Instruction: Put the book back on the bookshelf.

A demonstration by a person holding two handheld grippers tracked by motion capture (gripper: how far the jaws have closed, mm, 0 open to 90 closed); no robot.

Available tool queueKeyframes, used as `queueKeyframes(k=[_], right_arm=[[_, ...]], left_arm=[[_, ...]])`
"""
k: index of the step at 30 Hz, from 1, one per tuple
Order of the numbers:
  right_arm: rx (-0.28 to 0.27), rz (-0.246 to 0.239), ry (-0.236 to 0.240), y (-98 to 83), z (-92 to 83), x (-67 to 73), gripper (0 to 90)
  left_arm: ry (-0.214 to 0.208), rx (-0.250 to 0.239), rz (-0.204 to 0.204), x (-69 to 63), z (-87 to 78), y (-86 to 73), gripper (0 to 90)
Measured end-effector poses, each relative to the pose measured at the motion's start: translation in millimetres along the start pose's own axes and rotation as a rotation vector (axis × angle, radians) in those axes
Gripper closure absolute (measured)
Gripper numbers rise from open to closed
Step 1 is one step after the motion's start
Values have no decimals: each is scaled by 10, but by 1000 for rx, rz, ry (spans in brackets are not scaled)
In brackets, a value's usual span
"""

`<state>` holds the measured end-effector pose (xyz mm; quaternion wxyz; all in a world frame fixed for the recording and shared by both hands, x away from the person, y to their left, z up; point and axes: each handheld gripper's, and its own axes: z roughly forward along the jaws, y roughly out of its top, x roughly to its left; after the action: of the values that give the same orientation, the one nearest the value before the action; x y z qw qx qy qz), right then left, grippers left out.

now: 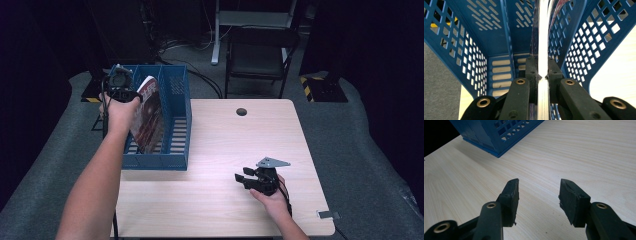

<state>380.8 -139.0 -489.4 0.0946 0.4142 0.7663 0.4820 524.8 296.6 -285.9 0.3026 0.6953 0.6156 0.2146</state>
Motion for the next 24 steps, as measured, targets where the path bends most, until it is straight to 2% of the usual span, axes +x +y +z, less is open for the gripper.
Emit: queueKeyframes(k=[8, 19, 24], right_arm=[[6, -2, 0, 0, 0, 4, 500], [7, 1, -2, -1, -1, 7, 500], [7, 3, -1, -2, -2, 8, 500]], left_arm=[[-18, -28, -2, 14, -61, -23, 808], [-39, -16, 36, 29, -138, -86, 786], [-51, -23, 34, 57, -185, -126, 787]])
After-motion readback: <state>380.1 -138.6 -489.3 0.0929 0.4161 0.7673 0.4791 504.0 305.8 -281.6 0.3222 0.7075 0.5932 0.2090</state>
